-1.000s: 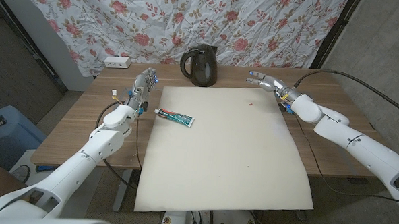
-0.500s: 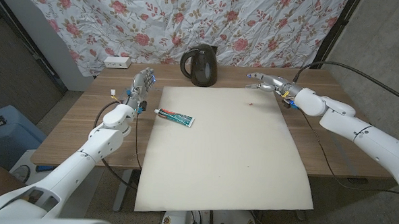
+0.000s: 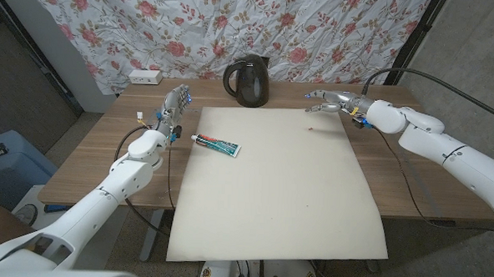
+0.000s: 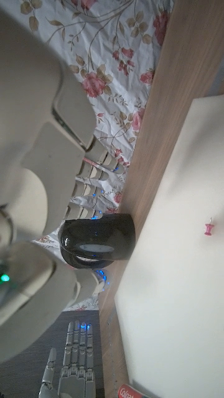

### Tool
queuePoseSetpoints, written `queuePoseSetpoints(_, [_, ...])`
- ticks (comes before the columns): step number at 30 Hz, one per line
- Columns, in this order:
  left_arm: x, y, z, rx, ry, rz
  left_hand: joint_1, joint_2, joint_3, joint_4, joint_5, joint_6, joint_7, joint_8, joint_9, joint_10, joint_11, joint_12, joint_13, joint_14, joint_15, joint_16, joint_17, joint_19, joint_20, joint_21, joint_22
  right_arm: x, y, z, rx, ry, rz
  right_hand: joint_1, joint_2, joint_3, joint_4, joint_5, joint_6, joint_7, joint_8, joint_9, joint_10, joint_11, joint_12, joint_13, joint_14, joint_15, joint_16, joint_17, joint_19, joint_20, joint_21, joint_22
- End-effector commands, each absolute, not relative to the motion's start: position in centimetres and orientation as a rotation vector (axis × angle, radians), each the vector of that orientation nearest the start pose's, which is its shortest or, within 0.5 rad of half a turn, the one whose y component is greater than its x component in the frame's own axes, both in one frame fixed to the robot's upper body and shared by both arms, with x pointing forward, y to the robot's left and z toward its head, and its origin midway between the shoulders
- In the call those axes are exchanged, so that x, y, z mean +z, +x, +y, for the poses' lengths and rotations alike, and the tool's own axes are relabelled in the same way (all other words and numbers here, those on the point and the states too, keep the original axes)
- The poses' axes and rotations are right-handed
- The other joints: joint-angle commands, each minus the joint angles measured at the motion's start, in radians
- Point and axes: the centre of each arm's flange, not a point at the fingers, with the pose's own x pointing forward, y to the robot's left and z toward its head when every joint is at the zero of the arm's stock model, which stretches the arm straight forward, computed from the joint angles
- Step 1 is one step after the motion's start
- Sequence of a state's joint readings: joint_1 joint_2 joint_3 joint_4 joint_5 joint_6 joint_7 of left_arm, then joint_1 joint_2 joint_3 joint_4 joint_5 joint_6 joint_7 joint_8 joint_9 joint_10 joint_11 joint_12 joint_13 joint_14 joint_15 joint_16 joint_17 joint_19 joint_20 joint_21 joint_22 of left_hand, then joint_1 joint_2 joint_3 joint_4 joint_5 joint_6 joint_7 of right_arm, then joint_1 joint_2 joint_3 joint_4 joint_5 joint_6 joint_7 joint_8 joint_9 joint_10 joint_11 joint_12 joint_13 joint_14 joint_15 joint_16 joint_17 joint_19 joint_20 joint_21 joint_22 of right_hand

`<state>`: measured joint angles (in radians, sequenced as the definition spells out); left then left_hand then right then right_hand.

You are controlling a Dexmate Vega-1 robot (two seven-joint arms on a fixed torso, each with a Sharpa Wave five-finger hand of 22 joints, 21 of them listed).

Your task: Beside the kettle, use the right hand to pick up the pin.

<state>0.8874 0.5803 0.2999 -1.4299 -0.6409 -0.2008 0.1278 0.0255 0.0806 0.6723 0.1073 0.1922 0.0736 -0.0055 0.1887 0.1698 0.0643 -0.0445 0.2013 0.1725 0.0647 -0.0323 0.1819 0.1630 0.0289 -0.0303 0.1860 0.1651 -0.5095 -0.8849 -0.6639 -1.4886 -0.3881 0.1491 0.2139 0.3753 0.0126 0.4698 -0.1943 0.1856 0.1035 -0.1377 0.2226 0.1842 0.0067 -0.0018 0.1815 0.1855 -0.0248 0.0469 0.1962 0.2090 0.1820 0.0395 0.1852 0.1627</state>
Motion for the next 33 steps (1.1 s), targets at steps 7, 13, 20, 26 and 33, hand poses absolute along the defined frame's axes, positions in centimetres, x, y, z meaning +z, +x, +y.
queuePoseSetpoints(7, [-0.9,63.0,33.1,-0.03,-0.028,-0.601,0.012,0.083,0.011,-0.002,-0.001,0.011,0.004,-0.002,0.004,0.014,-0.006,-0.002,0.001,0.017,0.0,0.003,0.004,0.007,-0.017,0.005,0.004,8.7,62.7,-26.0,0.184,-1.717,-0.476,0.129,-0.036,0.043,-0.002,0.009,0.047,-0.039,0.026,0.009,0.002,0.0,0.01,0.005,0.023,0.002,0.014,-0.003,0.052,-0.01,0.008,0.001])
queuePoseSetpoints(13, [-1.0,62.8,33.3,-0.023,-0.031,-0.602,0.011,0.082,0.013,-0.003,-0.002,0.015,0.001,-0.001,0.004,0.019,-0.008,-0.002,0.001,0.02,-0.002,0.002,0.004,0.008,-0.016,0.005,0.004,8.5,62.7,-25.5,0.167,-1.784,-0.465,0.219,-0.081,0.061,-0.001,0.003,0.103,-0.059,0.053,0.013,0.011,0.0,0.012,0.006,0.032,0.005,0.015,-0.006,0.068,-0.006,0.006,0.002])
queuePoseSetpoints(20, [-1.0,62.7,33.4,-0.023,-0.032,-0.602,0.01,0.081,0.015,-0.003,-0.002,0.017,-0.002,-0.002,0.004,0.02,-0.01,-0.003,0.001,0.022,-0.001,0.001,0.004,0.01,-0.015,0.005,0.003,8.0,63.0,-25.5,0.135,-1.82,-0.459,0.301,-0.111,0.075,0.001,0.002,0.148,-0.073,0.074,0.017,0.025,-0.001,0.015,0.006,0.056,-0.005,0.021,-0.007,0.091,-0.01,0.008,0.002])
queuePoseSetpoints(26, [-1.1,62.6,33.5,-0.023,-0.032,-0.598,0.009,0.08,0.016,-0.003,-0.002,0.02,-0.004,-0.001,0.004,0.021,-0.01,-0.003,0.001,0.023,-0.001,0.001,0.004,0.011,-0.015,0.005,0.003,7.4,63.7,-25.5,0.132,-1.863,-0.43,0.334,-0.122,0.077,0.004,0.001,0.168,-0.075,0.084,0.019,0.035,-0.004,0.016,0.006,0.069,-0.01,0.024,-0.007,0.102,-0.014,0.008,0.003])
queuePoseSetpoints(33, [-1.4,62.3,33.7,-0.011,-0.028,-0.584,0.008,0.08,0.018,-0.003,-0.003,0.022,-0.005,-0.002,0.004,0.023,-0.009,-0.004,0.002,0.024,-0.001,0.0,0.004,0.012,-0.014,0.005,0.003,6.7,64.1,-25.7,0.12,-1.891,-0.43,0.343,-0.128,0.073,0.009,-0.002,0.185,-0.073,0.093,0.02,0.04,-0.007,0.017,0.006,0.075,-0.015,0.027,-0.006,0.109,-0.017,0.009,0.003])
